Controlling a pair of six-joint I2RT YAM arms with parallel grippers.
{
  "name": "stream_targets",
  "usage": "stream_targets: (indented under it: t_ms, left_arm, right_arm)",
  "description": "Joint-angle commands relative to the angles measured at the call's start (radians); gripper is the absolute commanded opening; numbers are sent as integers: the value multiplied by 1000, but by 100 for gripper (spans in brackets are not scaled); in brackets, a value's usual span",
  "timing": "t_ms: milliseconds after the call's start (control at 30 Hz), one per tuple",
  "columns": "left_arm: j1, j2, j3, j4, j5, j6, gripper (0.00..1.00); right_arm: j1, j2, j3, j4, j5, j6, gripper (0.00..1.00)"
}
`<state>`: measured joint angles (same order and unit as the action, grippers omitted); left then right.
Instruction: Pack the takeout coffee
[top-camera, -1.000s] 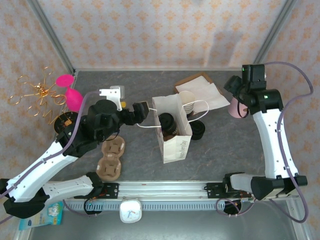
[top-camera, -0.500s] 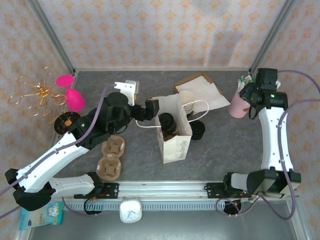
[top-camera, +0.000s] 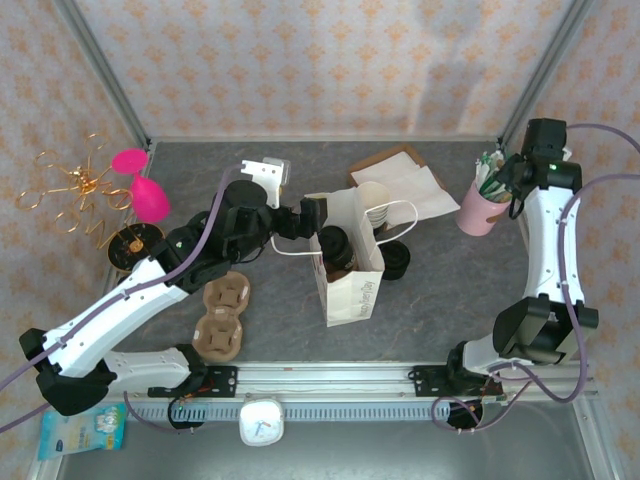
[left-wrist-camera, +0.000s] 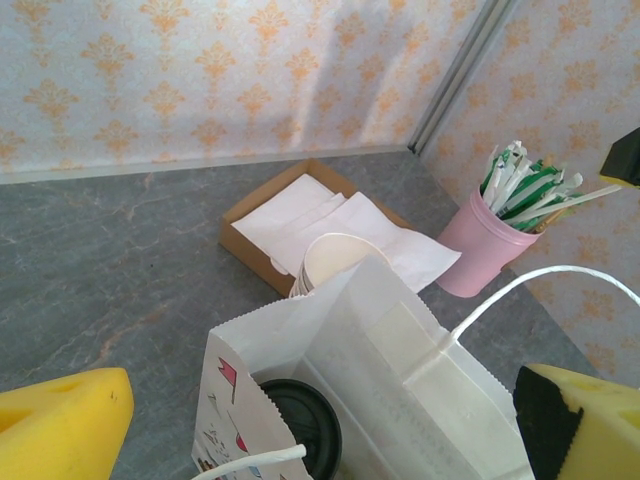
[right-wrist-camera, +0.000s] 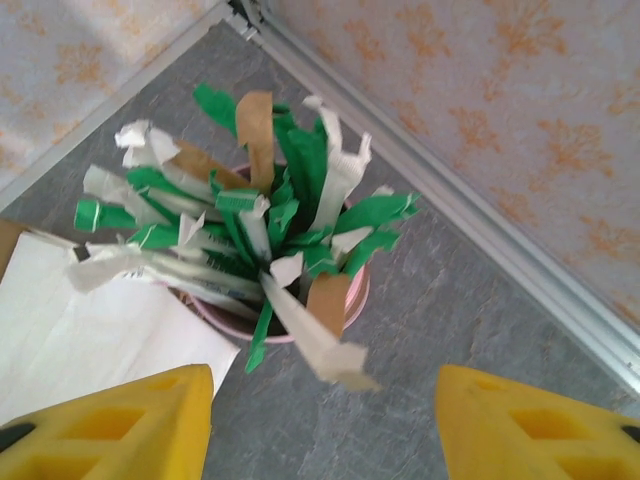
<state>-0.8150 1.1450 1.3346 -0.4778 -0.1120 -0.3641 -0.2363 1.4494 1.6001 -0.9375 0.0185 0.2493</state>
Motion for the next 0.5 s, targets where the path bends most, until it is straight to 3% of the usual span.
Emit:
stream_targets:
  t_ms: [0,467]
  left_arm:
    - [12,-2,15,45,2,27,99]
    - [12,1,18,51,14,13,99]
  right_arm:
    - [-5,17,50,1,30,-37,55]
    - [-10,67,37,6,-20,-36,43]
